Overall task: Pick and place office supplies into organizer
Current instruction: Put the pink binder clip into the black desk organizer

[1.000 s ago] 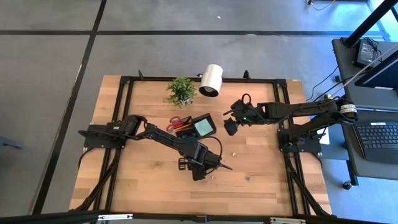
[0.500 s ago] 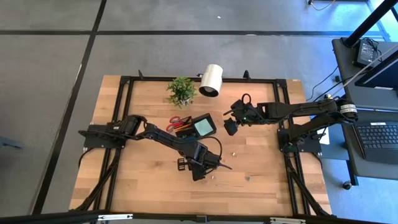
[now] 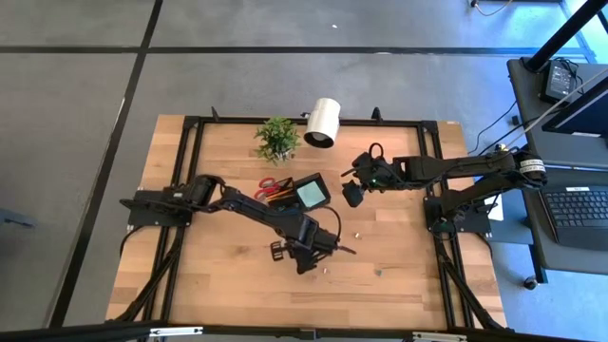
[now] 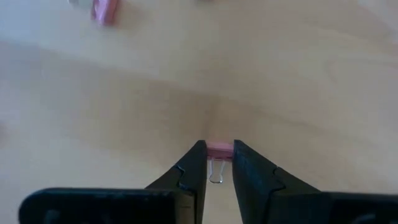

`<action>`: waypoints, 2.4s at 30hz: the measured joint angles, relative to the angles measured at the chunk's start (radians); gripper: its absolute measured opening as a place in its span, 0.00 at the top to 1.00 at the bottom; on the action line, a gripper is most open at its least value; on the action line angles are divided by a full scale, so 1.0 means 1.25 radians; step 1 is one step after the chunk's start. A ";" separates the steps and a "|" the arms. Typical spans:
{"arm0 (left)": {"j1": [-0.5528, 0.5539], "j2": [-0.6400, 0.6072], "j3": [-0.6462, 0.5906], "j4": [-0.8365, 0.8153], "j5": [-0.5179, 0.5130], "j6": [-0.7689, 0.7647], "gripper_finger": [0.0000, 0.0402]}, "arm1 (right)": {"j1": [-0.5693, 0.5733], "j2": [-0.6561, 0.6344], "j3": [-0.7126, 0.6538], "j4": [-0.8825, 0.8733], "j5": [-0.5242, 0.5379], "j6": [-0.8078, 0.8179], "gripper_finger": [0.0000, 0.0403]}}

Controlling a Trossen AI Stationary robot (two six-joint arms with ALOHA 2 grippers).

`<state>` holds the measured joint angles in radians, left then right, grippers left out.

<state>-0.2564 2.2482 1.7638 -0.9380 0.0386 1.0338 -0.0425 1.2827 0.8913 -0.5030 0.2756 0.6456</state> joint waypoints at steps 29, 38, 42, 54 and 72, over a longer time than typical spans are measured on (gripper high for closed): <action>0.155 -0.102 0.014 -0.258 -0.245 -0.287 0.85 | 0.000 0.000 0.000 -0.003 0.000 -0.001 0.32; 0.155 -0.102 0.014 -0.258 -0.245 -0.287 0.78 | 0.000 0.000 0.000 -0.003 0.000 -0.001 0.32; 0.155 -0.102 0.014 -0.258 -0.245 -0.294 0.77 | 0.000 0.000 0.000 -0.003 0.000 -0.001 0.32; 0.155 -0.102 0.014 -0.252 0.021 -0.355 0.76 | 0.000 0.000 0.000 -0.003 0.000 0.000 0.32; 0.102 -0.102 0.014 -0.280 0.146 -0.730 0.60 | 0.000 0.000 0.000 -0.003 0.000 -0.027 0.32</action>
<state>-0.1287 2.1208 1.7817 -1.2881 0.2206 0.1212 -0.0429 1.2827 0.8913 -0.5072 0.2759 0.6125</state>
